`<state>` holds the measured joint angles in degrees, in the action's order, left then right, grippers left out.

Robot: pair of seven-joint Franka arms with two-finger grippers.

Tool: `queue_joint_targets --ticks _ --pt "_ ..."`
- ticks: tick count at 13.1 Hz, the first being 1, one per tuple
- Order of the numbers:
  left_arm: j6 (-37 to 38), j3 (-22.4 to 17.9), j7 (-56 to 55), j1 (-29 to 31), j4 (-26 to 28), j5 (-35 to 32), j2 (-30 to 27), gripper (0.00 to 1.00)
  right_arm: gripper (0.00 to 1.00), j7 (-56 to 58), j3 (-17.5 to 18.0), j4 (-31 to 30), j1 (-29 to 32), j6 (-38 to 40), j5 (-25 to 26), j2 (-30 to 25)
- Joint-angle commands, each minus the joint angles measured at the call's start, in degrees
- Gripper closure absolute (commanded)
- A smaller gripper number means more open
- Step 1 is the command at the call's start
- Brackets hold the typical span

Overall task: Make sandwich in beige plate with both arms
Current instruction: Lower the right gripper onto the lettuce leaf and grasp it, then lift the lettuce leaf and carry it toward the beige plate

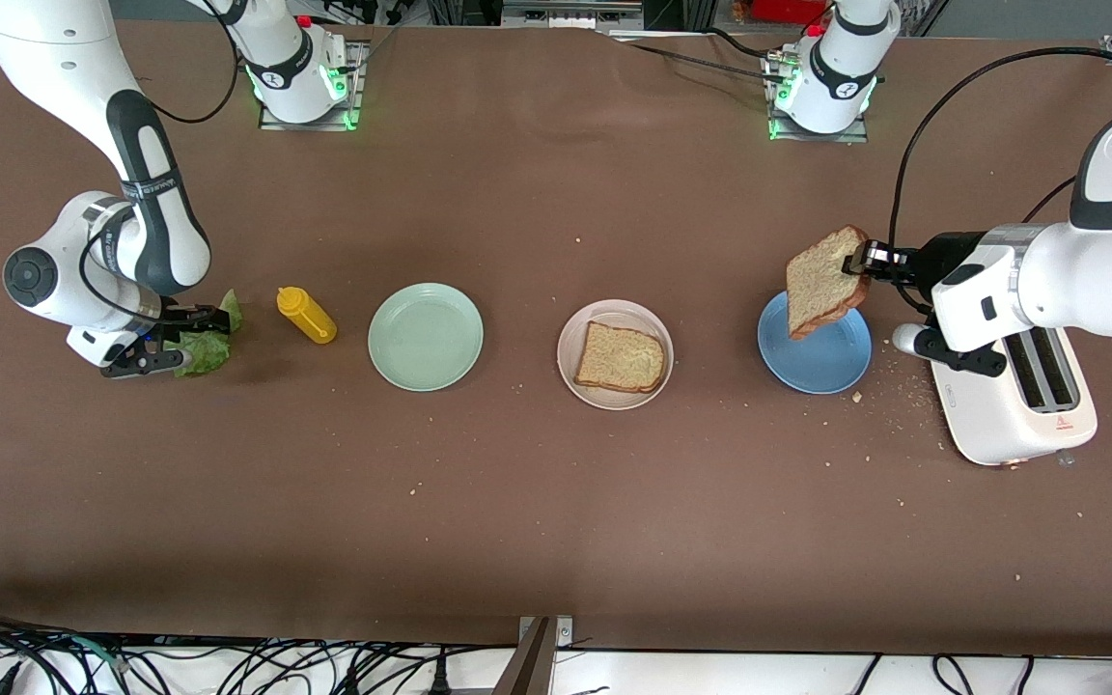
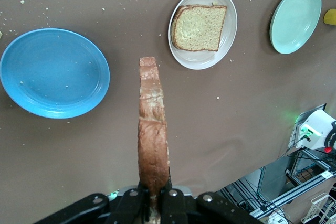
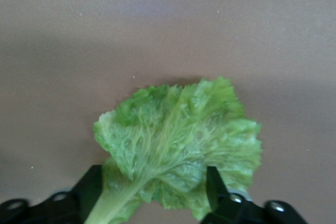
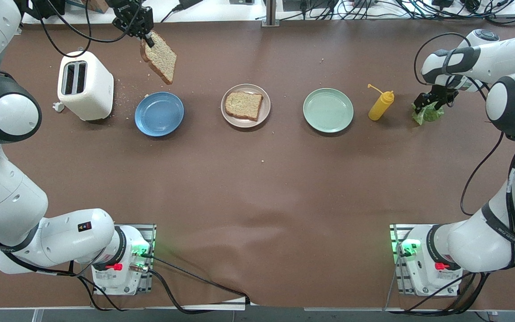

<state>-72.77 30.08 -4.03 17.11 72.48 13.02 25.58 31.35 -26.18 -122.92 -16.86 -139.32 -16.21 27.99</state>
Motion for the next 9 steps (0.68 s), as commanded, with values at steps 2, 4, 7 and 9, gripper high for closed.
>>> queue_joint_targets --ticks 2,4,7,9 --pt "0.5 0.5 -0.4 0.0 0.8 -1.8 -1.2 1.0 1.0 0.4 0.5 -0.3 -0.2 -0.9 -1.1 0.0" --pt "0.5 0.5 -0.4 0.0 0.8 -1.9 -1.3 1.0 1.0 1.4 0.5 0.2 -0.2 -0.5 -1.1 -0.6" --pt "0.6 0.5 -0.5 0.0 0.8 -1.8 -1.2 1.0 1.0 4.1 0.3 1.7 -0.3 -0.2 -1.0 -3.3" --pt "0.6 0.5 -0.4 0.0 0.8 -1.8 -1.2 1.0 1.0 4.2 0.2 3.4 -0.3 3.7 -0.8 -6.4"
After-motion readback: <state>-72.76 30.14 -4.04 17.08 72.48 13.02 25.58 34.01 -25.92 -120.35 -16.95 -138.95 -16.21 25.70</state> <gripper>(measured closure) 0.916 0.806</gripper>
